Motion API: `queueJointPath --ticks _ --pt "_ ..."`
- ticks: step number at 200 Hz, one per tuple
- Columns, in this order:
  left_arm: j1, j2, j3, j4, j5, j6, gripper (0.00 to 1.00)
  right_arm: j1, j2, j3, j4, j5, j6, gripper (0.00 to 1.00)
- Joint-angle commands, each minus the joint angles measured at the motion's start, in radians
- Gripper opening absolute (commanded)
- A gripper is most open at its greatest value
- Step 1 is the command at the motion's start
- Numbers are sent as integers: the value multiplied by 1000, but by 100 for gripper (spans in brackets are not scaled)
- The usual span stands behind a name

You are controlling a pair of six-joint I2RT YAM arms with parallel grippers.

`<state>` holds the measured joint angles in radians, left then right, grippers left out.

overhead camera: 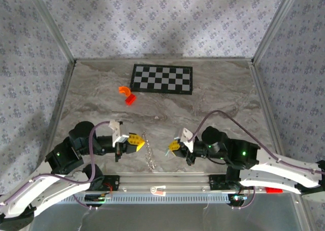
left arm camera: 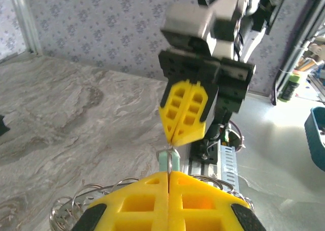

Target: Put the keys on the keyring

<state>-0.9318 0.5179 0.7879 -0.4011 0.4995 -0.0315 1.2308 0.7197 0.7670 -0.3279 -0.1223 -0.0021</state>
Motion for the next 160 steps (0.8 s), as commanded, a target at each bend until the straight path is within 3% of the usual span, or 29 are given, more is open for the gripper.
queueJointPath --ticks 1,52,160 --pt "-6 -9 62 -16 76 75 0 -26 -10 70 48 -192 -106 0" --pt "-6 33 108 -77 140 145 0 -59 38 158 -19 -285 -122 0" --pt "-7 53 57 26 149 108 0 -37 137 250 -69 -236 -104 0"
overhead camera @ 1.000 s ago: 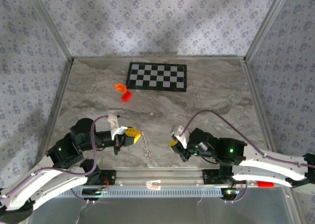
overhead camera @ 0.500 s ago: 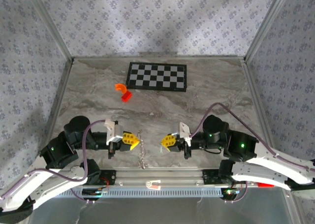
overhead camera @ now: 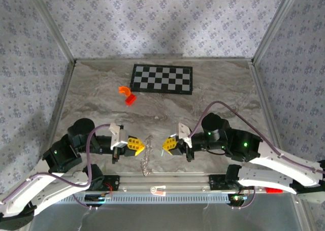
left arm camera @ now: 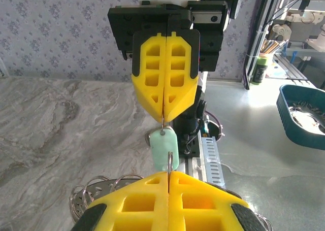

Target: Put the keys on the keyring

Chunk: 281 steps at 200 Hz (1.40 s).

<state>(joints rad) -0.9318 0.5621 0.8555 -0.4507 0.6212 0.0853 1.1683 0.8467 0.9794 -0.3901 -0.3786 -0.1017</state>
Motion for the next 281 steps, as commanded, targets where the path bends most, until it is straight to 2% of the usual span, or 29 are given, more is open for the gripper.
queueJointPath --ticks 1,75,113,202,281 --pt "-7 9 -10 75 28 -9 0 28 11 37 -6 22 -4 0" --pt "-11 -12 -21 62 -78 16 0 65 30 25 74 173 45 0" --pt "-16 -31 -21 42 -137 49 0 65 24 12 86 173 53 0" --pt "-21 22 0 39 -110 76 0 65 87 61 76 110 10 0" --pt "-21 28 0 32 -106 77 0 63 99 62 99 148 2 0"
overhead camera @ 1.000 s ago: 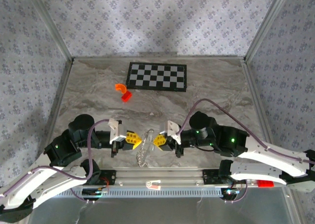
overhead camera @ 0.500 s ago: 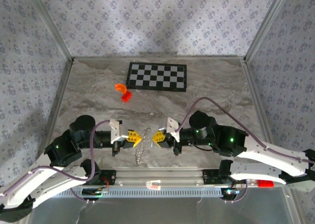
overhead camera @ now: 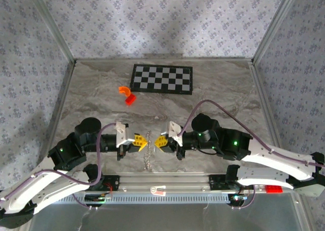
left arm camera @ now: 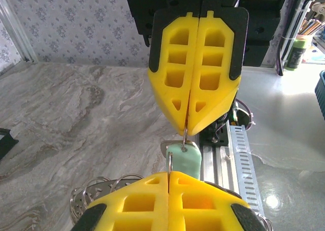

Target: Put the keys on the keyring

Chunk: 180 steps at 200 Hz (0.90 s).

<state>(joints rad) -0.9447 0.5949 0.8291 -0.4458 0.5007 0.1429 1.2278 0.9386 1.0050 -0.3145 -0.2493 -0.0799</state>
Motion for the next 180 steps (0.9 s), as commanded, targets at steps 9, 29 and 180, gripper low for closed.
queueJointPath --ticks 9,29,180 --pt "-7 -7 25 26 12 19 0 3 9 37 22 31 -20 0" --pt "-8 -6 25 26 13 17 0 2 12 37 26 45 -20 0" --pt "-8 -1 27 27 -36 15 0 -1 15 31 34 42 -17 0"
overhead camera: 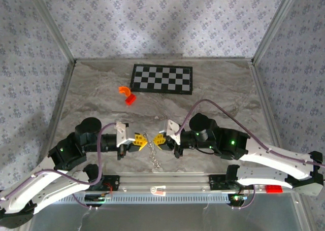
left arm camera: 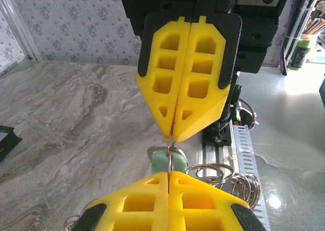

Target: Put the keys on the keyring

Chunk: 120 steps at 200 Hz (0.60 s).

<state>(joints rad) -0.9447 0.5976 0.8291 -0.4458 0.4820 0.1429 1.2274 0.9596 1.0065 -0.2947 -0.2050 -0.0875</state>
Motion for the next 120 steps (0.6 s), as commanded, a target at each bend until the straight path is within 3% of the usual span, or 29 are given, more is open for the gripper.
queueJointPath --ticks 1,120 --pt "-8 -4 26 27 -18 15 0 0 -6 28 14 -2 -9 0" --pt "-8 0 26 29 -12 14 0 -10 -3 11 41 35 -8 0"
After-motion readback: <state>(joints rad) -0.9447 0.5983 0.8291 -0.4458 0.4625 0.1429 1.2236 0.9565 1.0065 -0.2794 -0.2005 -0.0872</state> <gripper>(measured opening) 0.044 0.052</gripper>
